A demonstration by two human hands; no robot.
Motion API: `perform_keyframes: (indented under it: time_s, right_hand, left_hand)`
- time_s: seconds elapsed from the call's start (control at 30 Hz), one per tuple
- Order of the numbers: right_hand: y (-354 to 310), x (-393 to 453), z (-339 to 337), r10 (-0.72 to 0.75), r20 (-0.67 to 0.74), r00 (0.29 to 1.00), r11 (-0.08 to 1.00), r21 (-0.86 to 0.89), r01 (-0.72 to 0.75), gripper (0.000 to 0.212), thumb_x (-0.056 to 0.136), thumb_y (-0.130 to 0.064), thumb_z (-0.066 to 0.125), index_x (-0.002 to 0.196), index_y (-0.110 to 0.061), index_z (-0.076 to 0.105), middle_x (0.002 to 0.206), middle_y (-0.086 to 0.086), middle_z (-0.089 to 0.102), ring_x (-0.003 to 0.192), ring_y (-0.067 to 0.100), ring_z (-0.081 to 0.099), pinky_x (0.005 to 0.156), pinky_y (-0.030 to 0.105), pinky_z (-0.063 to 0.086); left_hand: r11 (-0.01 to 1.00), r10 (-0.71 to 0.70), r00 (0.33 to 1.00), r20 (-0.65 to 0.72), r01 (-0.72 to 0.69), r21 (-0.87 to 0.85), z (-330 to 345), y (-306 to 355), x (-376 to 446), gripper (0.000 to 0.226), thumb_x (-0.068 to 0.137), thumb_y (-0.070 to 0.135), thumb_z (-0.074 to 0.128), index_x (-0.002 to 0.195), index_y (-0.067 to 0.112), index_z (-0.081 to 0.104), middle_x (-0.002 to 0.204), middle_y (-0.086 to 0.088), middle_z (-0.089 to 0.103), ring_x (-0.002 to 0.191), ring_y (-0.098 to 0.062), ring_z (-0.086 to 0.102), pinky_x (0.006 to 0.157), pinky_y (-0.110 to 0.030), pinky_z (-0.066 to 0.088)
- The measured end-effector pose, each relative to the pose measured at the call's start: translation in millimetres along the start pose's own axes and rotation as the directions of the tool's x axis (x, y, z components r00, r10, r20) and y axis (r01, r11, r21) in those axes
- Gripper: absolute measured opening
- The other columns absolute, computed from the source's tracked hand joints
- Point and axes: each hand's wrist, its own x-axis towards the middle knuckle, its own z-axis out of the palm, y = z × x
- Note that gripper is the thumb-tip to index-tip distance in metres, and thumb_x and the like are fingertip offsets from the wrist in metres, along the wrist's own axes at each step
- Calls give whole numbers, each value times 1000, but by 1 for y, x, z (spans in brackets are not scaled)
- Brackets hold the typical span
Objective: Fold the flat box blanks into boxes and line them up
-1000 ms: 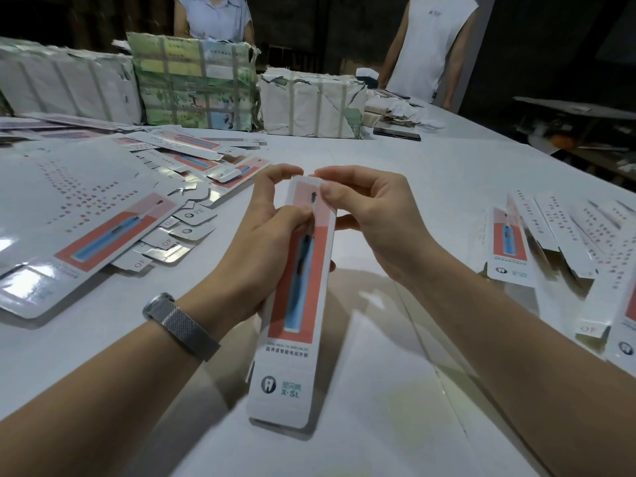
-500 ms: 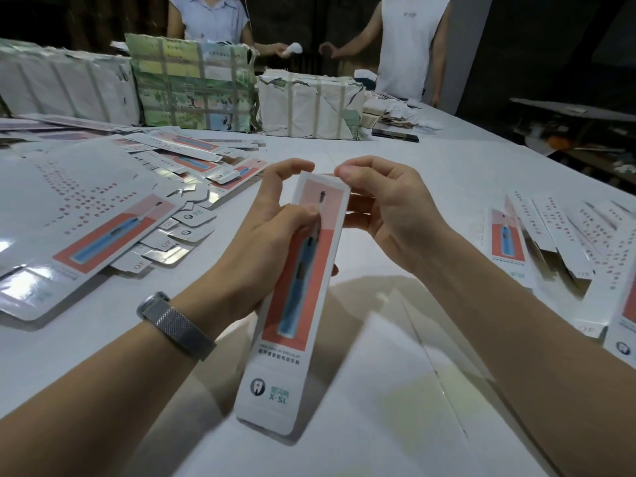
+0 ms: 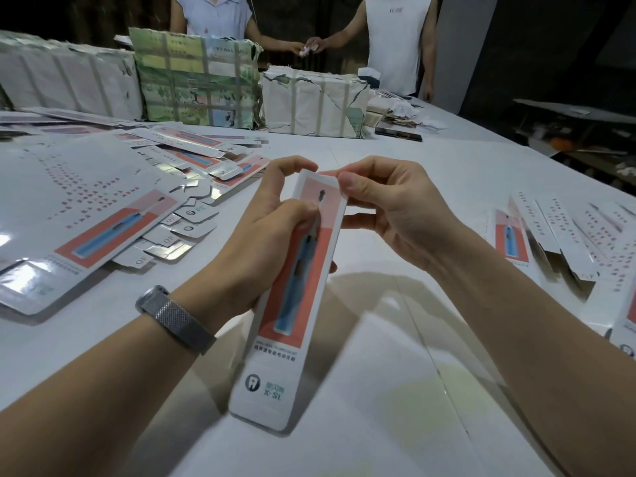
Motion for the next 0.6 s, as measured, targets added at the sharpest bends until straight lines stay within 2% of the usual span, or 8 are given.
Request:
perform_keyframes:
  time_s: [0.1, 0.17, 0.27, 0.37, 0.43, 0.5, 0.57, 0.6]
  right_hand:
    - [1, 0, 0, -24, -5, 1000, 996, -85, 24, 6, 89, -10, 67, 84, -7, 69, 104, 17, 74, 98, 36, 69, 68, 42, 60]
    - [1, -1, 1, -28, 7, 1000, 995, -95, 29, 7, 89, -10, 67, 83, -6, 68, 104, 14, 75, 95, 31, 71, 65, 39, 60]
    - [5, -1, 10, -42, -54, 998, 992, -125, 35, 7, 91, -7, 67, 85, -8, 68, 100, 15, 75, 89, 26, 72, 67, 44, 62]
    - [9, 0, 22, -127, -161, 979, 961, -265, 81, 12, 88, -10, 72, 98, -17, 69, 102, 6, 72, 84, 17, 68, 73, 39, 61]
    - [7, -1, 24, -199, -170, 965, 871, -482, 95, 28, 85, -25, 78, 111, -25, 68, 112, -5, 64, 86, 12, 63, 77, 26, 55]
    - [1, -2, 22, -178, -159, 971, 786, -617, 43, 46, 82, -41, 78, 123, -27, 65, 116, -9, 55, 89, 7, 58, 76, 17, 50]
    - [-5, -4, 20, -129, -153, 980, 733, -680, -9, 58, 81, -43, 77, 134, -24, 59, 114, -9, 49, 92, 6, 55, 77, 15, 48]
    - [-7, -4, 21, -107, -156, 982, 723, -690, -30, 61, 82, -41, 76, 137, -23, 57, 114, -8, 49, 95, 7, 56, 82, 20, 50]
  left_hand:
    - [1000, -9, 1000, -8, 9, -6, -1, -1, -1, 30, 97, 13, 46, 109, 41, 50, 79, 3, 72, 57, -31, 67, 50, -33, 55]
    - [1000, -5, 1000, -15, 5, -4, -2, -2, -1, 27, 94, 18, 46, 109, 40, 49, 80, 2, 72, 58, -31, 68, 51, -32, 56]
    - [1000, -26, 998, -56, 26, 4, 1, -2, 2, 29, 87, 26, 49, 112, 42, 48, 81, -9, 71, 62, -34, 69, 53, -37, 57]
    - [1000, 14, 992, -126, -17, -26, 5, -4, 5, 30, 87, 29, 52, 113, 44, 46, 89, -10, 71, 75, -35, 68, 69, -51, 60]
    - [995, 10, 995, -104, -20, -97, 4, -5, 6, 34, 89, 31, 51, 120, 45, 45, 98, -1, 75, 83, -26, 70, 73, -45, 59]
    - [982, -20, 1000, -17, 17, -187, 2, -5, 5, 45, 90, 32, 50, 132, 45, 43, 113, 1, 74, 93, -18, 72, 71, -33, 58]
    - [984, -28, 996, 83, 42, -174, 2, -5, 3, 62, 88, 31, 50, 146, 49, 33, 127, 2, 69, 104, -13, 71, 73, -26, 57]
    - [988, -33, 992, 119, 51, -146, 3, -5, 2, 71, 87, 31, 51, 150, 53, 26, 135, 4, 65, 110, -11, 69, 77, -27, 57]
